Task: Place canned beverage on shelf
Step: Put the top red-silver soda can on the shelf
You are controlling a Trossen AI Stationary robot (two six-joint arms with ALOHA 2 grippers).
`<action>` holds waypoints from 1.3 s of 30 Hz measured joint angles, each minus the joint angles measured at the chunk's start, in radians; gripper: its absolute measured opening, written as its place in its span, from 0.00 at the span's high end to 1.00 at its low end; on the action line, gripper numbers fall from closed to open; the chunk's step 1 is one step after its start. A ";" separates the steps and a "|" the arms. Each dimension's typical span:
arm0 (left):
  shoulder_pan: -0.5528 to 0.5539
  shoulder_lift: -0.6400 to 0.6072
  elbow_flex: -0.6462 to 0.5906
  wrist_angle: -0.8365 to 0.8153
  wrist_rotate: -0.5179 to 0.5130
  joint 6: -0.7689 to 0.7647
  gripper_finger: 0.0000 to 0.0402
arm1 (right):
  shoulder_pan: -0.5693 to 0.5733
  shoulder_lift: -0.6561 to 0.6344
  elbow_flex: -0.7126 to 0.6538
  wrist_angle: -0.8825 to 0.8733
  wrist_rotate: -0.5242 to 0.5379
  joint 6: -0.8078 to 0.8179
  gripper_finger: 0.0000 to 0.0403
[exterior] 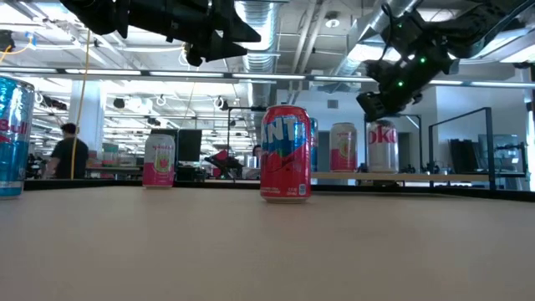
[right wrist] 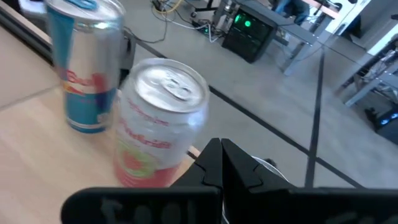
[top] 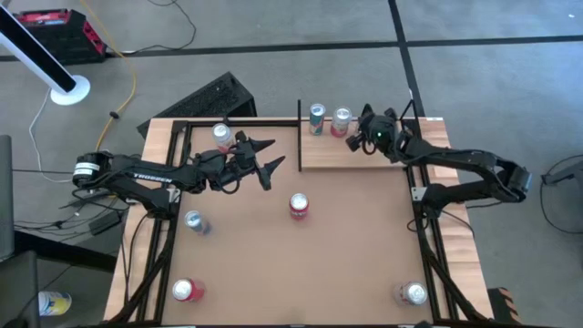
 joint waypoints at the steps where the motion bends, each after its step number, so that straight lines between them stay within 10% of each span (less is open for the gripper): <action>1: 0.000 0.000 0.000 0.000 0.000 0.000 0.32 | -0.008 0.000 0.000 -0.004 -0.008 -0.005 0.95; 39: 0.000 0.000 0.000 -0.014 0.000 0.000 0.32 | 0.071 -0.041 -0.005 -0.020 -0.020 -0.073 0.95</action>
